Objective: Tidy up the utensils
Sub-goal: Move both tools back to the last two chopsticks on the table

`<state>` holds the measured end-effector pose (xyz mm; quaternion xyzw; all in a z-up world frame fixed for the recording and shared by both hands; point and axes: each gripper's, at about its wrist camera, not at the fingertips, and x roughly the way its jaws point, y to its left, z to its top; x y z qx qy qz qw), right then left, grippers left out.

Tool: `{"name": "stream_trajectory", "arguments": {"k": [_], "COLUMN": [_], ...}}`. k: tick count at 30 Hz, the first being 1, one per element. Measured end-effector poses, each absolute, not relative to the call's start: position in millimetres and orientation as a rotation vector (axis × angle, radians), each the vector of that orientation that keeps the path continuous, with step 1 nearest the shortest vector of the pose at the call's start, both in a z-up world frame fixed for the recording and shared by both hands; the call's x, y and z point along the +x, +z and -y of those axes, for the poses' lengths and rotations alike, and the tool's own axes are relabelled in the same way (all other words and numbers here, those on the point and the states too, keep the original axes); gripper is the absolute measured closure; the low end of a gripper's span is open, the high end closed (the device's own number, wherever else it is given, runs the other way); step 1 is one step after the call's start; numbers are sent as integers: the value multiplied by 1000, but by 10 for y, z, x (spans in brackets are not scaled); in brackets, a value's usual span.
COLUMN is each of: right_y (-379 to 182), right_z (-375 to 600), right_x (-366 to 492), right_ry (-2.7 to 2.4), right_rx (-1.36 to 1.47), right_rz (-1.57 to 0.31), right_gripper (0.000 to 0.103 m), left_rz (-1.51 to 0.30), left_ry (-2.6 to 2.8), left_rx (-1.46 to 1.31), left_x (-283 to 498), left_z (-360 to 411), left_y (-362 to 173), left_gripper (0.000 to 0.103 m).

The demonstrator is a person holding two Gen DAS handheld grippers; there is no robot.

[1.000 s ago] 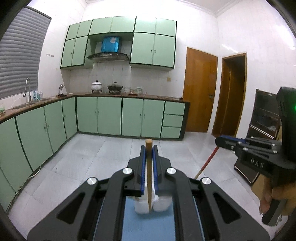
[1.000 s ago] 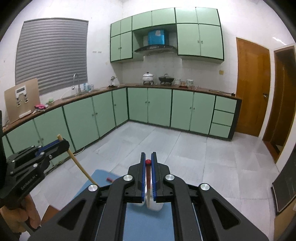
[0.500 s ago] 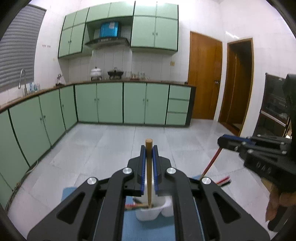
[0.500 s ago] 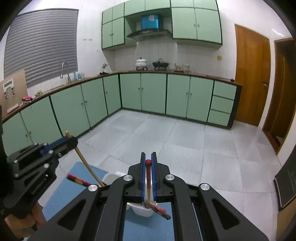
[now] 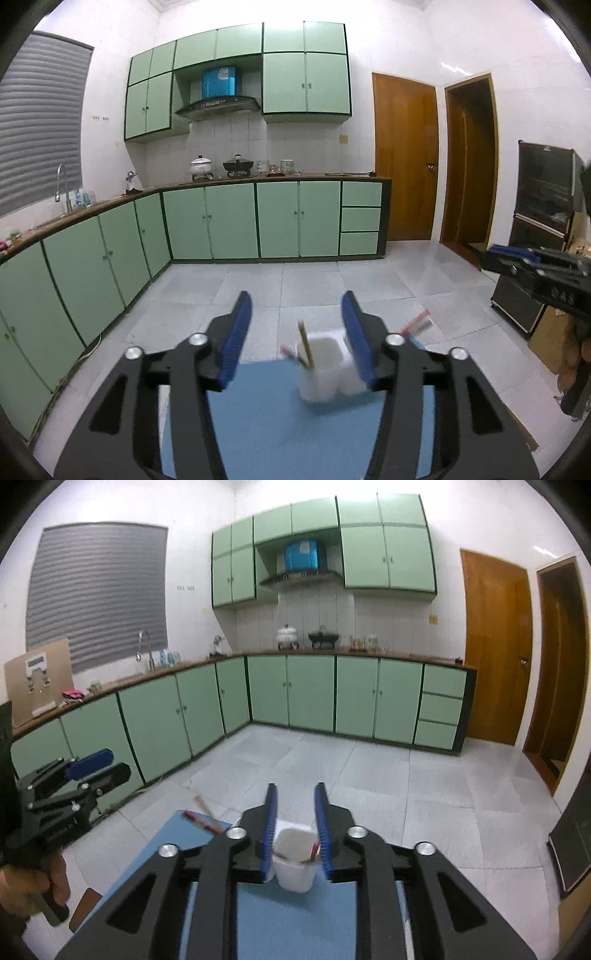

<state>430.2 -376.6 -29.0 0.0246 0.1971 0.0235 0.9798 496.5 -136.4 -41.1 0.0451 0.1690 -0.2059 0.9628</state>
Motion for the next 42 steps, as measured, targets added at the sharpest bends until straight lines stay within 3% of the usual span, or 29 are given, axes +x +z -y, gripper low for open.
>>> {"name": "stream_trajectory", "arguments": {"k": [7, 11, 15, 21, 33, 34, 37, 42], "right_y": [-1316, -2209, -2697, -2952, -3142, -3150, -3152, -3152], "right_z": [3176, 2716, 2317, 2109, 2002, 2010, 2100, 2422], "right_x": [2936, 2253, 1892, 1893, 2061, 2074, 2115, 2137], "right_ry": [54, 43, 44, 20, 18, 16, 0, -59], "right_rx": [45, 111, 102, 108, 63, 61, 61, 92], "right_rz": [-415, -512, -550, -599, -624, -624, -630, -631], "right_gripper": [76, 76, 76, 76, 76, 77, 95, 97], "left_rz": [-335, -374, -419, -473, -523, -532, -557, -591], "left_ry": [-390, -347, -293, -248, -235, -237, -247, -285], "left_rx": [105, 77, 26, -21, -45, -46, -41, -19], "left_x": [3753, 3207, 2833, 2597, 2576, 2562, 2542, 2534], "left_z": [783, 531, 314, 79, -75, -77, -15, 201], "left_y": [-1012, -1468, -1823, -2060, -2210, -2252, -2361, -2529], "left_gripper": [38, 38, 34, 28, 28, 28, 28, 28]}}
